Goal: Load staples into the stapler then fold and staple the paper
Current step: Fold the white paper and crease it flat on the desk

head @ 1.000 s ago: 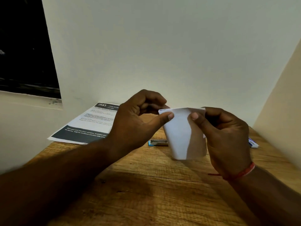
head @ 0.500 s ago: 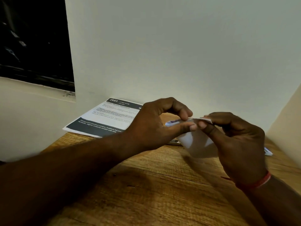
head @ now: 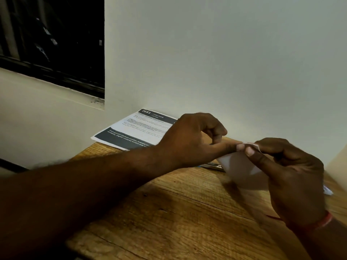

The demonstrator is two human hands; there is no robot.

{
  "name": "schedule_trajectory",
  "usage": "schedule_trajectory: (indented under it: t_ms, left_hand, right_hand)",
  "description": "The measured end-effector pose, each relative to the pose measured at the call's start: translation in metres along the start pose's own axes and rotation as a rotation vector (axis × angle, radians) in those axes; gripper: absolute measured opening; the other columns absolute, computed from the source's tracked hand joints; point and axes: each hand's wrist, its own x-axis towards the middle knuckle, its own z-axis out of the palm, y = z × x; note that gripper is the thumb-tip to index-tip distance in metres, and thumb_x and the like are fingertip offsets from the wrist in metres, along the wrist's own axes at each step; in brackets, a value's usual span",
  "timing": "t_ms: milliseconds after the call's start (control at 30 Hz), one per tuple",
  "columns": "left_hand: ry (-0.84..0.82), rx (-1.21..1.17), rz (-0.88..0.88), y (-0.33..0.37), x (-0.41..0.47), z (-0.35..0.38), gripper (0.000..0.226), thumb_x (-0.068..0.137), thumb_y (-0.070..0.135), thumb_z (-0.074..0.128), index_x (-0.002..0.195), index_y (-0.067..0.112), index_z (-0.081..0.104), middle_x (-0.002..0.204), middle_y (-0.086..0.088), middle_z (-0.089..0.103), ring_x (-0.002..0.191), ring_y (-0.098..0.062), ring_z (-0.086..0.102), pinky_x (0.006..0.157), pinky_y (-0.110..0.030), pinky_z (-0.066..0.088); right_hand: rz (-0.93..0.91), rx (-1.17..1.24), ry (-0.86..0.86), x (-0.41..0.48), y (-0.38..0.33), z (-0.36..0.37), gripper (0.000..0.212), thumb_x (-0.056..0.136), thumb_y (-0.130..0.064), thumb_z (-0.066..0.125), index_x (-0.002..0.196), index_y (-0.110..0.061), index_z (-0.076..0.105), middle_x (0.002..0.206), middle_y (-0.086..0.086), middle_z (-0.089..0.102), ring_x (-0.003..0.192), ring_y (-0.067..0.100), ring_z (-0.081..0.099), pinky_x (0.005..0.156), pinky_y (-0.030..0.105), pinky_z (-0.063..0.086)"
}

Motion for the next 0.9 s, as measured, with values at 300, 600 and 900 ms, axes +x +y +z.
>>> schedule_trajectory:
  t_ms: [300,600,900]
  left_hand:
    - [-0.091,-0.134,0.202,-0.006,-0.003,0.014,0.013,0.095,0.018,0.093,0.103,0.009,0.092,0.116,-0.003,0.085,0.107,-0.011,0.08,0.088,-0.03,0.063]
    - [-0.037,-0.115,0.177,-0.026,0.006,0.0,0.01,0.09,0.02,0.098,0.093,0.013,0.092,0.103,0.002,0.087,0.099,-0.008,0.082,0.088,-0.019,0.058]
    - [0.05,-0.571,-0.122,-0.02,-0.002,0.011,0.024,0.088,0.001,0.096,0.097,0.016,0.079,0.097,-0.015,0.085,0.093,-0.04,0.083,0.091,-0.048,0.07]
  right_hand:
    - [-0.01,-0.102,-0.014,0.0,-0.002,-0.003,0.015,0.093,-0.029,0.085,0.103,-0.017,0.086,0.103,0.008,0.084,0.106,0.032,0.078,0.096,0.056,0.062]
    - [0.121,0.118,0.087,0.006,-0.009,-0.003,0.038,0.076,-0.078,0.086,0.094,-0.044,0.086,0.098,-0.012,0.084,0.098,0.018,0.077,0.082,0.036,0.063]
    - [0.327,0.328,0.171,0.004,-0.002,0.006,0.021,0.075,-0.045,0.089,0.086,-0.028,0.088,0.101,-0.004,0.085,0.101,0.023,0.081,0.091,0.054,0.065]
